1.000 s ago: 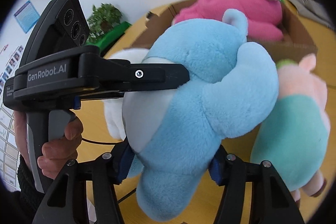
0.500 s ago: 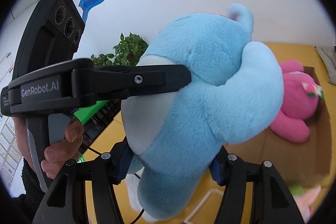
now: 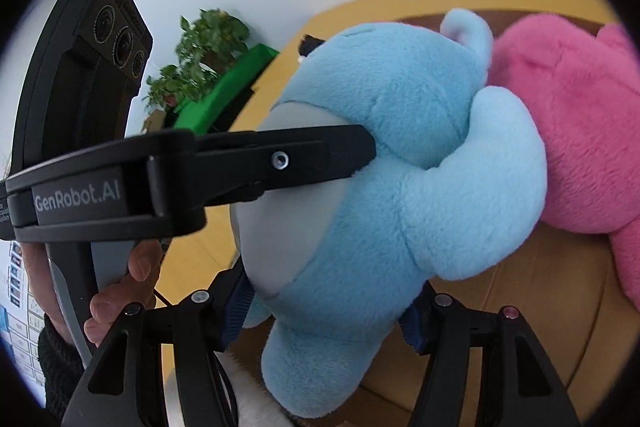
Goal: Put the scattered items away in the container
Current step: 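Lower the blue cat beside the pink bear and open both tools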
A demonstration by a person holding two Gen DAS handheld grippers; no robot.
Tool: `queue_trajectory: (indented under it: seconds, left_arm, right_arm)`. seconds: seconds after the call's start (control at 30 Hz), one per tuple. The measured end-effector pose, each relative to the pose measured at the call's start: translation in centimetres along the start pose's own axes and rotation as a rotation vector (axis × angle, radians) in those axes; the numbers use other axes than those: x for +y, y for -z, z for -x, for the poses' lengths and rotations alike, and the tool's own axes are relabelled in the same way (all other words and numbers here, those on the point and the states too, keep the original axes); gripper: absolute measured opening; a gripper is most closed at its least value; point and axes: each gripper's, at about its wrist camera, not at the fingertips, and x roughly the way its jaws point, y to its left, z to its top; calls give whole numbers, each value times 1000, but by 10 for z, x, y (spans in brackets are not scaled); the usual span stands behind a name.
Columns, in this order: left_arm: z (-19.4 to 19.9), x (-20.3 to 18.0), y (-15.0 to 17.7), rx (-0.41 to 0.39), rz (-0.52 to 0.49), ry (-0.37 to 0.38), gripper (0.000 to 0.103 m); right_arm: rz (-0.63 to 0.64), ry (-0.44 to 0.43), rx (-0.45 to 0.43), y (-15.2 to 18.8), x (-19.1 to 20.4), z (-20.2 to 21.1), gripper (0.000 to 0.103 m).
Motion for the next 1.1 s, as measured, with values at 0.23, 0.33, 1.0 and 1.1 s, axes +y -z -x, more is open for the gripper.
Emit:
queue_trajectory:
  seconds: [0.23, 0.33, 1.0, 1.1]
  left_arm:
    - [-24, -6, 16, 37, -37, -50, 83]
    - [-24, -5, 19, 34, -30, -44, 84]
    - [119, -56, 75, -249, -31, -191, 90]
    - [156, -67, 98, -314, -28, -214, 91]
  right_arm:
    - [-29, 135, 87, 6, -4, -27, 79]
    - [-31, 191, 106, 7, -1, -28, 81]
    - [16, 278, -47, 86, 58, 74, 90]
    - [30, 262, -65, 89, 72, 85, 90]
